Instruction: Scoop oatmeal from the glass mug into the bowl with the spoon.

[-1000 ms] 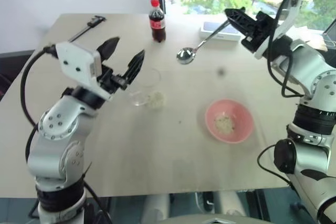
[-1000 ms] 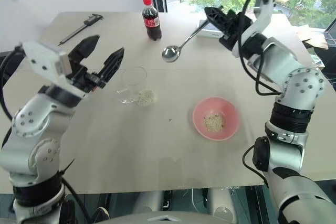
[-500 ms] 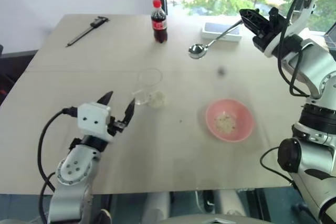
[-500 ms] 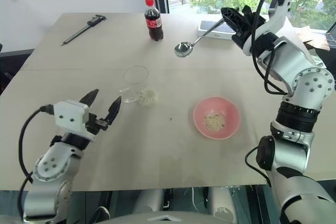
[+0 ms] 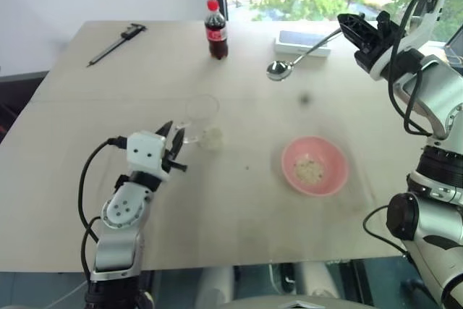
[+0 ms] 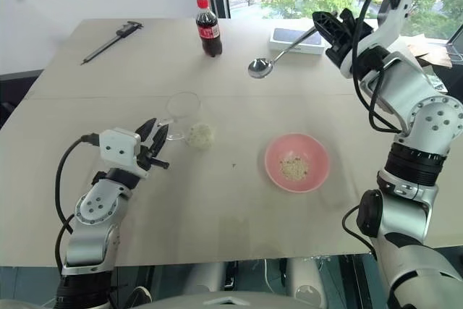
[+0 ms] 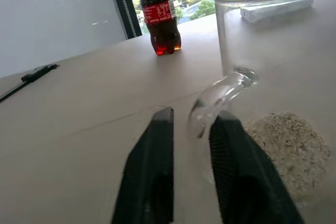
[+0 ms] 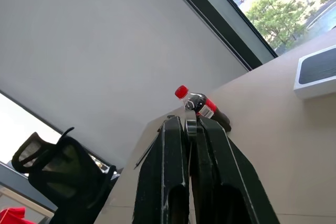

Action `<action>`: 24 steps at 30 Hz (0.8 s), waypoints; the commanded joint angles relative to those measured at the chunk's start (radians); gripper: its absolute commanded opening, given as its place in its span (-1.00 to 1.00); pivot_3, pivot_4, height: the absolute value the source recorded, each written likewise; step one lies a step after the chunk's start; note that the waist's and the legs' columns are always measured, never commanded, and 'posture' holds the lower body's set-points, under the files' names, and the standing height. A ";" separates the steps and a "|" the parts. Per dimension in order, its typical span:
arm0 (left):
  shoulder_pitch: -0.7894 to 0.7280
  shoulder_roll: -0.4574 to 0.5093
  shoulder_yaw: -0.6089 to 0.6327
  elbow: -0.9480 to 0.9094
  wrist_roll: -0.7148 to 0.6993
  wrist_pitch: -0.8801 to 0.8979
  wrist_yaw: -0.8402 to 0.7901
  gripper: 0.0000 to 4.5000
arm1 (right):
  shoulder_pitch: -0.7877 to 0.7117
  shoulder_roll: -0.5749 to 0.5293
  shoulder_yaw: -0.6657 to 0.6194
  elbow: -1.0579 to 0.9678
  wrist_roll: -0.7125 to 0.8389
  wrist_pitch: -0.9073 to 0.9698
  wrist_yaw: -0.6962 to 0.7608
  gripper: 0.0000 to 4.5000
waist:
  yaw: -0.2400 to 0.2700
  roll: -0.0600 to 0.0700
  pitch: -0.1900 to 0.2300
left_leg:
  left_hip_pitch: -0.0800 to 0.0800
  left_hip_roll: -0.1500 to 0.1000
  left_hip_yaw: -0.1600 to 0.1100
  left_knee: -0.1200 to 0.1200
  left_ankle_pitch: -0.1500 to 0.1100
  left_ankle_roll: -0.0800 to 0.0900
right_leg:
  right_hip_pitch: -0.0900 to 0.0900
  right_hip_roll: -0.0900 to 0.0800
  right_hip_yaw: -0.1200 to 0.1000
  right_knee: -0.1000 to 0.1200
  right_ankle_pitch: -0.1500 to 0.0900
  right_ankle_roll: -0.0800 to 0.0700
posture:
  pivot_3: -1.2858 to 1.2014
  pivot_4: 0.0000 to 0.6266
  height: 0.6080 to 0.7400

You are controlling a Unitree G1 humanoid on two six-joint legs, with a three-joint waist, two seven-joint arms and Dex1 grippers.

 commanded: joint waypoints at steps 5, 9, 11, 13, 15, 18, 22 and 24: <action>-0.044 -0.015 -0.040 0.033 0.012 -0.025 -0.002 -0.96 | -0.031 -0.022 0.028 -0.061 0.004 -0.015 0.049 -1.00 | -0.001 0.000 0.000 | 0.000 0.000 0.000 0.000 0.000 0.000 | 0.000 0.000 0.000 0.000 0.000 0.000 | 0.03 -0.52 1.00; -0.100 -0.024 -0.066 0.057 0.019 -0.023 -0.001 -0.96 | -0.039 -0.042 0.106 -0.115 -0.013 0.024 0.133 -1.00 | -0.002 0.000 0.000 | 0.001 0.000 0.000 0.000 0.000 0.000 | 0.000 0.000 0.000 0.001 0.000 0.000 | 0.03 -0.52 1.00; -0.147 -0.022 -0.078 0.069 0.029 -0.030 0.001 -0.96 | -0.040 -0.058 0.158 -0.150 -0.043 0.043 0.197 -1.00 | -0.002 0.000 0.000 | 0.000 0.000 0.000 0.000 0.000 0.000 | 0.000 0.000 0.000 0.002 0.000 0.000 | 0.03 -0.52 1.00; -0.193 -0.012 -0.093 0.088 0.052 -0.047 0.003 -0.96 | -0.046 -0.060 0.197 -0.160 -0.070 0.048 0.227 -1.00 | -0.002 0.000 0.000 | 0.000 0.000 -0.001 0.000 0.000 0.000 | 0.000 0.000 0.000 0.001 0.000 0.000 | 0.03 -0.52 1.00; -0.219 -0.003 -0.105 0.108 0.073 -0.069 0.000 -0.96 | -0.050 -0.056 0.216 -0.158 -0.094 0.042 0.249 -1.00 | -0.003 0.000 0.000 | 0.000 0.000 0.000 0.000 0.000 0.000 | 0.000 0.000 0.000 0.001 0.000 0.000 | 0.03 -0.52 1.00; -0.271 0.021 -0.135 0.160 0.118 -0.139 -0.014 -0.96 | -0.055 -0.050 0.237 -0.152 -0.130 0.036 0.292 -1.00 | -0.003 0.000 0.000 | 0.000 0.000 0.000 0.000 0.000 0.000 | 0.000 0.000 0.000 0.001 0.000 0.000 | 0.03 -0.52 1.00; -0.341 0.043 -0.178 0.248 0.161 -0.243 -0.036 -0.96 | -0.071 -0.043 0.274 -0.134 -0.230 0.013 0.346 -1.00 | -0.001 0.000 0.000 | -0.001 0.000 -0.001 0.000 0.000 0.000 | 0.000 0.000 -0.001 0.001 0.000 0.000 | 0.03 -0.52 1.00; -0.361 0.045 -0.187 0.289 0.164 -0.276 -0.044 -0.96 | -0.079 -0.034 0.276 -0.129 -0.249 0.007 0.359 -1.00 | -0.001 0.000 0.000 | -0.001 0.000 0.000 0.000 0.000 0.000 | 0.000 0.000 -0.001 0.001 0.000 0.000 | 0.03 -0.52 1.00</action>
